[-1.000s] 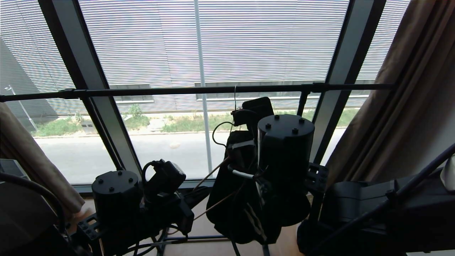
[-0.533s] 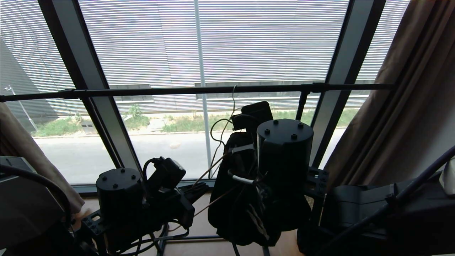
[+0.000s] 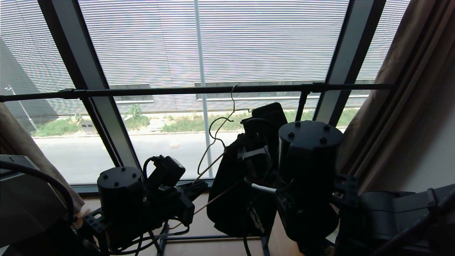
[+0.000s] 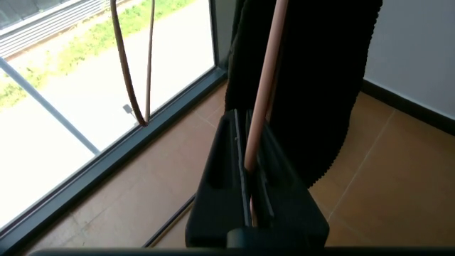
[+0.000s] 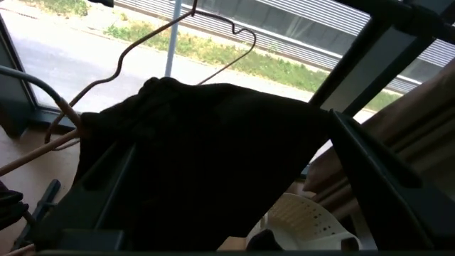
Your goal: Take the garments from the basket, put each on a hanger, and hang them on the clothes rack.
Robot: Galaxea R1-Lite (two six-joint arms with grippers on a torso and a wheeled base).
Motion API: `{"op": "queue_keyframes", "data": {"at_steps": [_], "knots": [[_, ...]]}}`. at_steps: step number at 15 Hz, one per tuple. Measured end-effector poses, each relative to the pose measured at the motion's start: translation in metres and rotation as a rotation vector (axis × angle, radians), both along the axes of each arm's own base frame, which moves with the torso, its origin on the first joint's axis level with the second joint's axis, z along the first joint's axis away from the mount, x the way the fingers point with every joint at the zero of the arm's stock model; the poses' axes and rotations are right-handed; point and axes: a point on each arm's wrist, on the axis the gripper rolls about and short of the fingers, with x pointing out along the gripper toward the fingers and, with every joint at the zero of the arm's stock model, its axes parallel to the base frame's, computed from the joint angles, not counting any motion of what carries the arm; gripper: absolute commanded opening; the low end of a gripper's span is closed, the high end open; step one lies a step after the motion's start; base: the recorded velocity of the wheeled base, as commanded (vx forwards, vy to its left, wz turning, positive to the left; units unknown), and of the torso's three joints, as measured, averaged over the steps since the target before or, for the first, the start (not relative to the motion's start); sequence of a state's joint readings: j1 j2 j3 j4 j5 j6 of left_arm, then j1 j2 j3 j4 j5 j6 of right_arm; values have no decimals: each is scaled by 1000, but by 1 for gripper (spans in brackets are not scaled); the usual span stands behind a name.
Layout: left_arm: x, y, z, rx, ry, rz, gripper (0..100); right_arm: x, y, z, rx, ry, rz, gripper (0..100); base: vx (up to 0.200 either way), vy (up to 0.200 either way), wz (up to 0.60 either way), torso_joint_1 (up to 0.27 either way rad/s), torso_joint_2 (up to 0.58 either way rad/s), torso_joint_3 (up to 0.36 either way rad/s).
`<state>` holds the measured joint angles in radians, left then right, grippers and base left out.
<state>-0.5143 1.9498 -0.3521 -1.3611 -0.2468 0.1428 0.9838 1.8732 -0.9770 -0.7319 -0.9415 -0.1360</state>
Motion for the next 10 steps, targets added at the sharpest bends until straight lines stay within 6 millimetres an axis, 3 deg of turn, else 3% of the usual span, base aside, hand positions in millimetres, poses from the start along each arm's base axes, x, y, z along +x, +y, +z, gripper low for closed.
{"op": "queue_keyframes", "data": {"at_steps": [10], "knots": [[2, 3, 1, -6, -10, 14, 0, -13, -6, 3, -13, 3, 42, 100, 0, 0, 0, 0, 0, 0]]}}
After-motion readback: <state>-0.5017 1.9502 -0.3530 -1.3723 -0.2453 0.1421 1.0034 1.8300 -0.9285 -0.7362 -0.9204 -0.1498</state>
